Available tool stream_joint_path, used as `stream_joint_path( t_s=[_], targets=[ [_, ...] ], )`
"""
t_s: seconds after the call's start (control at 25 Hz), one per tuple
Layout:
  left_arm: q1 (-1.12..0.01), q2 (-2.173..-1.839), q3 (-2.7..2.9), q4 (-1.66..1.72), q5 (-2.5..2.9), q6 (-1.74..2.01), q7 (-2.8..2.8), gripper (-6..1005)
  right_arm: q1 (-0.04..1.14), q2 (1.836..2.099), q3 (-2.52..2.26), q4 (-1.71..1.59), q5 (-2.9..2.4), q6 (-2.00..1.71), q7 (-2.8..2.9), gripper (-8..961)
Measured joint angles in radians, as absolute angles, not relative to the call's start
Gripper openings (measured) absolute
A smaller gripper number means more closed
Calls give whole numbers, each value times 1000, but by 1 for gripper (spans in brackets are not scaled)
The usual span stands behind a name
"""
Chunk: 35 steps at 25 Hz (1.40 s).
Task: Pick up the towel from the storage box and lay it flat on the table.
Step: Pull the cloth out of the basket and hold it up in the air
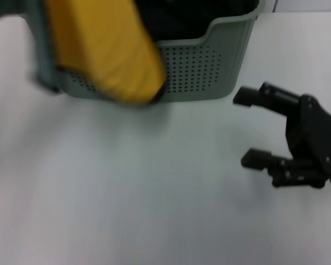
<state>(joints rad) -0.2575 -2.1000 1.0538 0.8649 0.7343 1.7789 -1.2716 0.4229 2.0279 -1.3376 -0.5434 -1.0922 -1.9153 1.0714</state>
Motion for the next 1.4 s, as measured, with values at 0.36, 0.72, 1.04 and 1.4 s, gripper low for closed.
stream_joint_path(
  t_s=[0.36,0.72,1.04,1.4],
  targets=[
    [-192,-2101,1136,868,675,1792,-1210,15,449,2028,-1378,-543,-959,-1907,1056,815],
    [-230,-2105,1282,711,634,1721,-1008,16,491,2028,-1594,-556,-784,-1762,1009,808],
    [-273,-2105,1365,665,599,1694,-955,16,526,2028,-1672,-556,-731,-1566,986,802],
    [-289,-2105,1392,658,584,1692,-945,15,551,2028,-1766,-545,-712,-1459,984,683]
  ],
)
